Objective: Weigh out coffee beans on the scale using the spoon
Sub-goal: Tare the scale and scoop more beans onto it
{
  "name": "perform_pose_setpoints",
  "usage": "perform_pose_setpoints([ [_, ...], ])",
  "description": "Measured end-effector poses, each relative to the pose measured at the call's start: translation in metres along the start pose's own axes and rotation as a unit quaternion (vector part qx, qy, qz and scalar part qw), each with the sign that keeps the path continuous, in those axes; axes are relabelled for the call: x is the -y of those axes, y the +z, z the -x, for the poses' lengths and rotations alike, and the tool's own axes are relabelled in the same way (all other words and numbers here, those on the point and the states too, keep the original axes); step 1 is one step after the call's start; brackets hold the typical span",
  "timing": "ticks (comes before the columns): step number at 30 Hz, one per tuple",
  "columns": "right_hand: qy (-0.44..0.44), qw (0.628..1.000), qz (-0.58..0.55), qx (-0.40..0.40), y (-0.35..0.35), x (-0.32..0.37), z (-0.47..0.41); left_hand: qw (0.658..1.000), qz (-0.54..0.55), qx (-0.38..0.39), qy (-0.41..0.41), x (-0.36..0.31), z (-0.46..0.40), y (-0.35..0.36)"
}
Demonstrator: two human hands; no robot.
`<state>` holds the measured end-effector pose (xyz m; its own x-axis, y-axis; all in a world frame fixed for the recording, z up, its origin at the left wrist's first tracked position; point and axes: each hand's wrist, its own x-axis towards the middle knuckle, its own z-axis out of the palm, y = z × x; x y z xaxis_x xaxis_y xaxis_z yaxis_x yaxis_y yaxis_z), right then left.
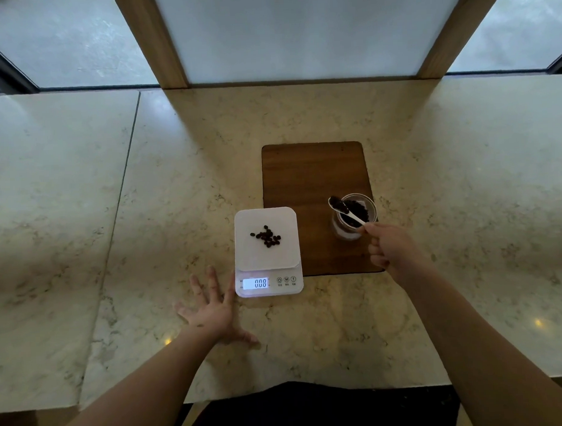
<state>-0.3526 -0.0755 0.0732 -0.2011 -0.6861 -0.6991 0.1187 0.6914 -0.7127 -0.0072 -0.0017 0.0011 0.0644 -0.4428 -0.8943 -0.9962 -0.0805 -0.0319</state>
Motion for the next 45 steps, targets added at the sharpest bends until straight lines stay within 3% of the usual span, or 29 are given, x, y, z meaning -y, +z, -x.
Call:
perform_pose_setpoints([
  [45,0.044,0.986,0.150,0.053,0.093,-0.031,-0.007,0.996,0.048,-0.061,0.036,0.010,-0.017,0.016],
])
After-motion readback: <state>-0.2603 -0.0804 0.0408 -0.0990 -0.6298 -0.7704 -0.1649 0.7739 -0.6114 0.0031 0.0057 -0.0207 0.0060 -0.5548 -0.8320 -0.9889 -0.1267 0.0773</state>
